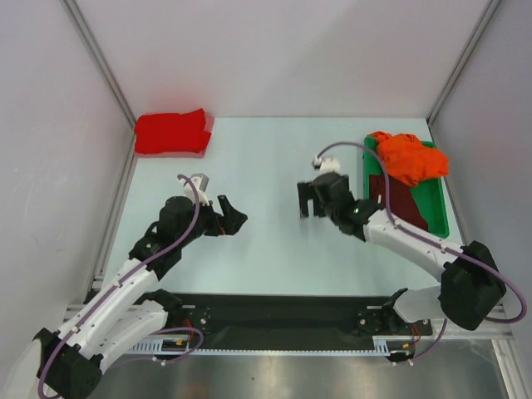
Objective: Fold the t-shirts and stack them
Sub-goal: Neatly place the folded tshirt to the corner
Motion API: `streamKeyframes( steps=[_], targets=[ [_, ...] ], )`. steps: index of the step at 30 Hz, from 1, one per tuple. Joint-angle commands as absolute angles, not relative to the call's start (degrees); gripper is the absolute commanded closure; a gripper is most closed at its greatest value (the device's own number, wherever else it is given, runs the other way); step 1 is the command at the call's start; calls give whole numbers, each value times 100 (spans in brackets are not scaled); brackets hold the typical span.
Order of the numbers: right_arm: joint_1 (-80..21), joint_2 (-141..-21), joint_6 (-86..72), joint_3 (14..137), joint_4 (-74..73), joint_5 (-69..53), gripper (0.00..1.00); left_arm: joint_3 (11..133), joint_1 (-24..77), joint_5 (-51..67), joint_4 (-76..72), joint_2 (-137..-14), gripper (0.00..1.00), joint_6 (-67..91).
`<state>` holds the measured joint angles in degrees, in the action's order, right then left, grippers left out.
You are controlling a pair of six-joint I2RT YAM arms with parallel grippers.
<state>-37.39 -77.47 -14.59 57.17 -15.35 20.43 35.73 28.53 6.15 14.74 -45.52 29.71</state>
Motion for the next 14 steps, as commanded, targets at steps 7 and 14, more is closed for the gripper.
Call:
streamKeyframes(
  steps=[7, 14],
  targets=[
    [-4395, -6068, -3269, 3139, -520, 2031, 0, 2453, 2874, 641, -174, -3947, 0, 3365],
    [-4395, -5143, -3393, 2409, -168, 2066, 0, 1637, 2865, 922, -1071, -3578, 0, 3884]
  ],
)
